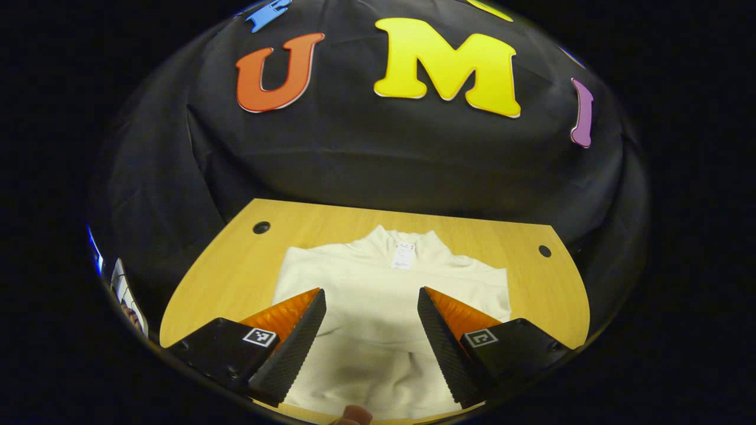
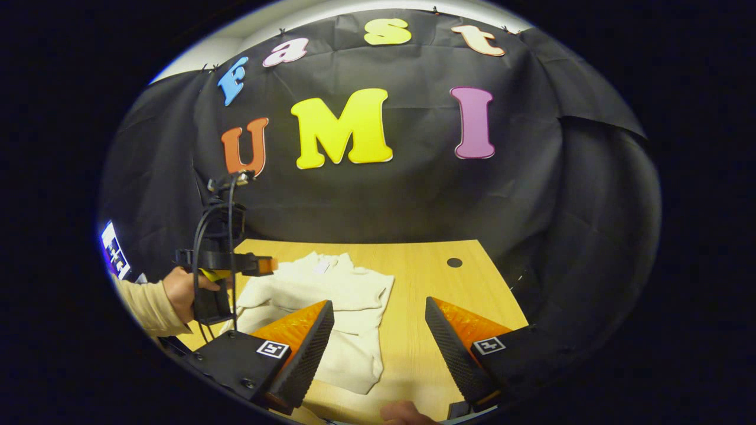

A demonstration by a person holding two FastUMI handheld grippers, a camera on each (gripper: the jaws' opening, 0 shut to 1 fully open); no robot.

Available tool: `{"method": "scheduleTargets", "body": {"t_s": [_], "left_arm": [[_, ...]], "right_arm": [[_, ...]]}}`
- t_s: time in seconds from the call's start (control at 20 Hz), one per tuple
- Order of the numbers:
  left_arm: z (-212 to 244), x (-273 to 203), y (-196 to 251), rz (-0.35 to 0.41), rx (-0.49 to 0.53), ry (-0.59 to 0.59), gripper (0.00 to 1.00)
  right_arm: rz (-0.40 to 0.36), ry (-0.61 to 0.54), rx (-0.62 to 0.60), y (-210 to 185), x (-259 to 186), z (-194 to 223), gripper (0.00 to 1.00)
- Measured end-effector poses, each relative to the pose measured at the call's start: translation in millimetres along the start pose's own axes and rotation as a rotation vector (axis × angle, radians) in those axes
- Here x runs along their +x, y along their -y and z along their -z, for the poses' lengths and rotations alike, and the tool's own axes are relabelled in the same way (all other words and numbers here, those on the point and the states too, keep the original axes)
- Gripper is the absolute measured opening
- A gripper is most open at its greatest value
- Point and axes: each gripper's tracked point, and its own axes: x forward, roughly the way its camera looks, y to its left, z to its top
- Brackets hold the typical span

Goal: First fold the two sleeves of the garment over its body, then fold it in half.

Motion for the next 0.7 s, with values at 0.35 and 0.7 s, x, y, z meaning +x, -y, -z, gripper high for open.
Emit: {"method": "scheduleTargets", "body": {"t_s": [0.35,0.7], "left_arm": [[0,-42,-94,-0.077,0.026,0.148,0.99],[130,-56,-151,-0.142,-0.020,-0.111,0.99]], "right_arm": [[0.001,-0.152,-0.038,-38,37,68,0.96],[0.110,-0.400,-0.039,-35,74,166,0.96]]}}
